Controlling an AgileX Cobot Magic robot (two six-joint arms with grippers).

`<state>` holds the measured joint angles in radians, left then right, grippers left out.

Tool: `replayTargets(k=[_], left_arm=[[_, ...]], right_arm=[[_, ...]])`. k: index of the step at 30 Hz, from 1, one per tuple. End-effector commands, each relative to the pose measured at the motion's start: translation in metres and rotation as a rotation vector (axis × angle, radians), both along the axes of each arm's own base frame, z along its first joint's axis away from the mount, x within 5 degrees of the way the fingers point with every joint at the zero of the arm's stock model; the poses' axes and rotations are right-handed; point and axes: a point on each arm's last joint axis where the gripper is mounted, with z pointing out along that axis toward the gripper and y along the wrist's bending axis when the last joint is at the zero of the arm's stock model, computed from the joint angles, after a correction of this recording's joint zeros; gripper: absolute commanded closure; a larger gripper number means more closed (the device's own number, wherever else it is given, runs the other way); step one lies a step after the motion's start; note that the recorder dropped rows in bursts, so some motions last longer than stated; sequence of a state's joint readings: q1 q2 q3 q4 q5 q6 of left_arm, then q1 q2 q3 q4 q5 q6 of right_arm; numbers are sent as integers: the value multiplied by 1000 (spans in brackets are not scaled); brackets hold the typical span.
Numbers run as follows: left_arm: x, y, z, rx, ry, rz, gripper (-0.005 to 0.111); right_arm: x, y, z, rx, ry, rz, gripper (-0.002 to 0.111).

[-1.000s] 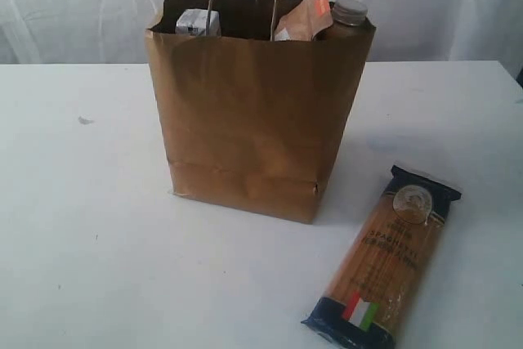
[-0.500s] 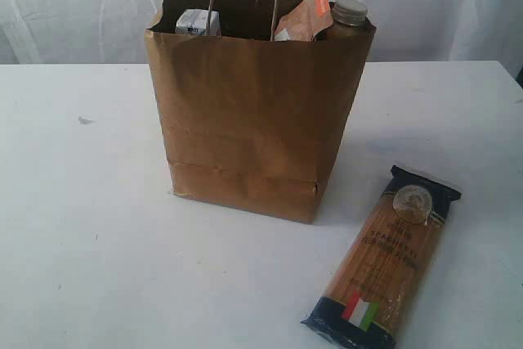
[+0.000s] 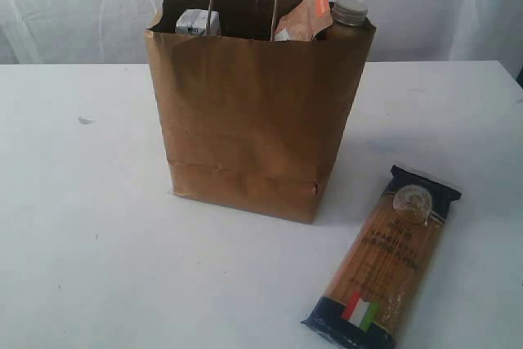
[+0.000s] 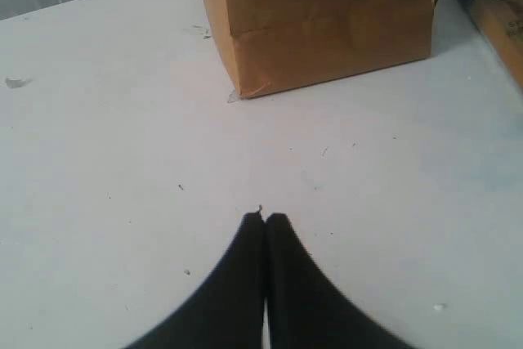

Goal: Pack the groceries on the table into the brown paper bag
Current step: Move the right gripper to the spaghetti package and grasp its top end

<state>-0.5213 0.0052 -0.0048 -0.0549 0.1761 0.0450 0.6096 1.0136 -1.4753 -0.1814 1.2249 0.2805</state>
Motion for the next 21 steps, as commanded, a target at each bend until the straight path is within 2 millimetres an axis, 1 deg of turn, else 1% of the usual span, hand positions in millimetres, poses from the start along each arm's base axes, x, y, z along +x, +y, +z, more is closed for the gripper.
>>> replayTargets(k=[1, 4, 5, 6, 8, 9, 10, 11, 12, 13, 14, 15, 16, 18, 19, 20, 21], left_arm=[[0, 0, -2, 6, 0, -1, 107], [0, 0, -2, 6, 0, -1, 107], [0, 0, -2, 6, 0, -1, 107], [0, 0, -2, 6, 0, -1, 107], [0, 0, -2, 6, 0, -1, 107], [0, 0, -2, 6, 0, -1, 107], [0, 0, -2, 6, 0, -1, 107], [0, 0, -2, 6, 0, -1, 107], [0, 0, -2, 6, 0, -1, 107], [0, 0, -2, 6, 0, -1, 107], [0, 0, -2, 6, 0, -1, 107], [0, 0, -2, 6, 0, -1, 107], [0, 0, -2, 6, 0, -1, 107], [0, 0, -2, 6, 0, -1, 107], [0, 0, -2, 6, 0, -1, 107], [0, 0, -2, 6, 0, -1, 107], [0, 0, -2, 6, 0, -1, 107]], right_arm=[[-16, -24, -42, 54, 77, -229, 48], [-14, -23, -76, 101, 119, -288, 48], [-9, -18, -100, 134, 158, -325, 48], [-6, -15, -113, 157, 175, -343, 47], [3, -9, -139, 188, 192, -382, 44], [14, -5, -161, 231, 185, -456, 42], [19, -5, -169, 229, 179, -487, 41], [29, -5, -187, 214, 163, -582, 37], [34, -6, -192, 200, 144, -619, 35], [44, -5, -205, 128, 126, -652, 29], [49, -3, -210, 104, 127, -659, 27], [61, 5, -220, 65, 132, -648, 23], [69, 12, -228, 45, 145, -625, 21], [85, 23, -249, -8, 200, -630, 20], [95, 26, -262, -24, 234, -673, 20], [100, 27, -268, -20, 252, -704, 20], [111, 30, -277, 6, 279, -716, 20]])
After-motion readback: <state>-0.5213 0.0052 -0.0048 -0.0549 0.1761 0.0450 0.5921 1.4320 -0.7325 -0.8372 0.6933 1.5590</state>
